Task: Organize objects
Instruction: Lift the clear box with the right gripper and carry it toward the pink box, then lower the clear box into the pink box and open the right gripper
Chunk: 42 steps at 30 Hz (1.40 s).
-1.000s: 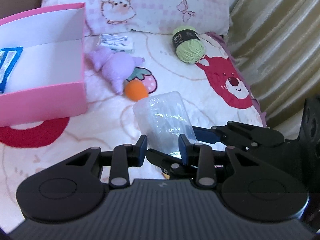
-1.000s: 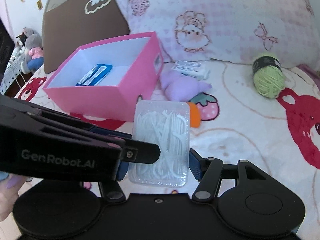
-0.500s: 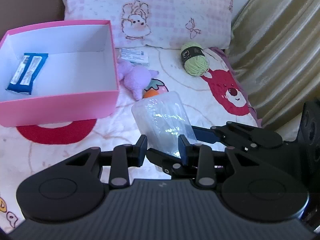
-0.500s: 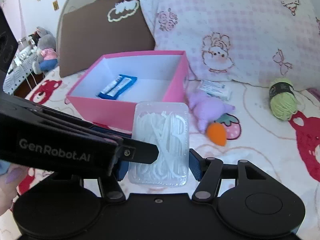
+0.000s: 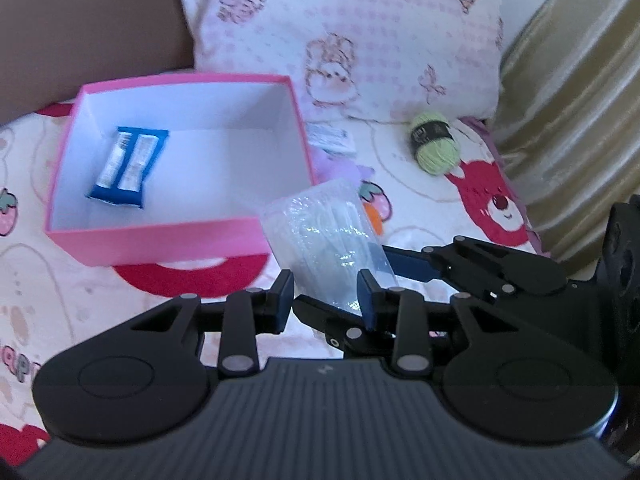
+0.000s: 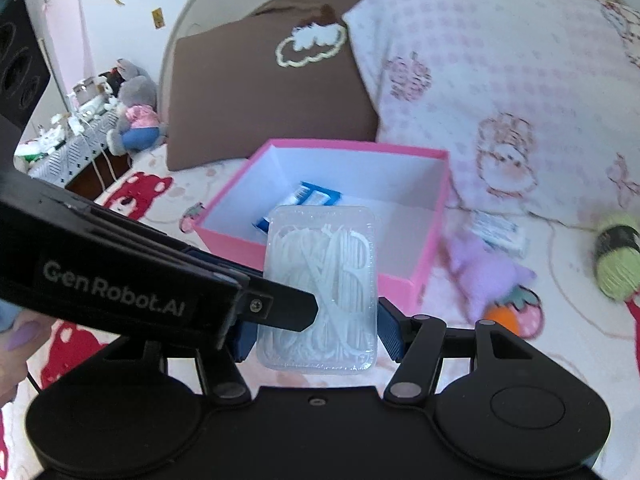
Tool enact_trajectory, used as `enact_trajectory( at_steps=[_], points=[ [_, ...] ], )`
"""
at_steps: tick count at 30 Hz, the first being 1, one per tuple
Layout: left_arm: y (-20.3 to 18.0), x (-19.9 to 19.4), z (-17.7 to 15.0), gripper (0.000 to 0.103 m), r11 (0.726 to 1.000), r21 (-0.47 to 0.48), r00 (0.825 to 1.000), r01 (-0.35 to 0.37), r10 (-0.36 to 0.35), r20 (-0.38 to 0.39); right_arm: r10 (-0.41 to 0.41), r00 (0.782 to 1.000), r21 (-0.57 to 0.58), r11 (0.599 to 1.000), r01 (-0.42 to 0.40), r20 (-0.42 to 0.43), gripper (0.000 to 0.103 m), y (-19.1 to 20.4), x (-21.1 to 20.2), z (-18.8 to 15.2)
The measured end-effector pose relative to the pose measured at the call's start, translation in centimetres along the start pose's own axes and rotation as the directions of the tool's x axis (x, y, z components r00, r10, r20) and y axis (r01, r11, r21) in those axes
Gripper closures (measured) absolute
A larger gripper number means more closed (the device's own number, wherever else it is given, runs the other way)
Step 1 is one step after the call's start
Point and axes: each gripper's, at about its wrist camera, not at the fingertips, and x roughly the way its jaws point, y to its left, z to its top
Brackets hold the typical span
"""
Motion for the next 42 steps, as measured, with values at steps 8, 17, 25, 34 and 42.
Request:
enact_trajectory(
  at_steps=[8, 17, 25, 34, 42],
  points=[
    [3.4, 0.0, 3.3, 0.071, 0.999, -0.014, 0.999, -0.048, 0.048, -0.006, 0.039, 0.999, 0.03, 0.999, -0.039, -0.027, 0.038, 1.1, 3.6, 3.7],
    [9.2, 4.5, 7.8, 0.07, 0.991, -0.11, 0.992, -0.078, 0.066, -0.103, 0.059, 0.983, 0.107, 0.993, -0.041, -0.173, 0.038, 0.1, 11.0, 8.0],
    [13.3, 9.6, 10.0, 0.071, 0.981, -0.178, 0.99, -0.072, 0.048, -0.136, 0.08, 0.962, 0.113, 0.992, -0.051, -0.26, 0.038, -2.1, 17.1, 9.6],
    [16.7, 14.7, 11.4, 0.071, 0.956, -0.27, 0.978, -0.113, 0.059, -0.199, 0.09, 0.921, 0.142, 0.989, -0.038, -0.379, 0.039, -3.6, 23.3, 10.5],
    [19.0, 17.9, 11.7, 0.071, 0.941, -0.32, 0.979, -0.106, 0.044, -0.197, 0.09, 0.892, 0.265, 0.964, 0.035, -0.444, 0.038, -5.1, 26.9, 10.4]
  ],
)
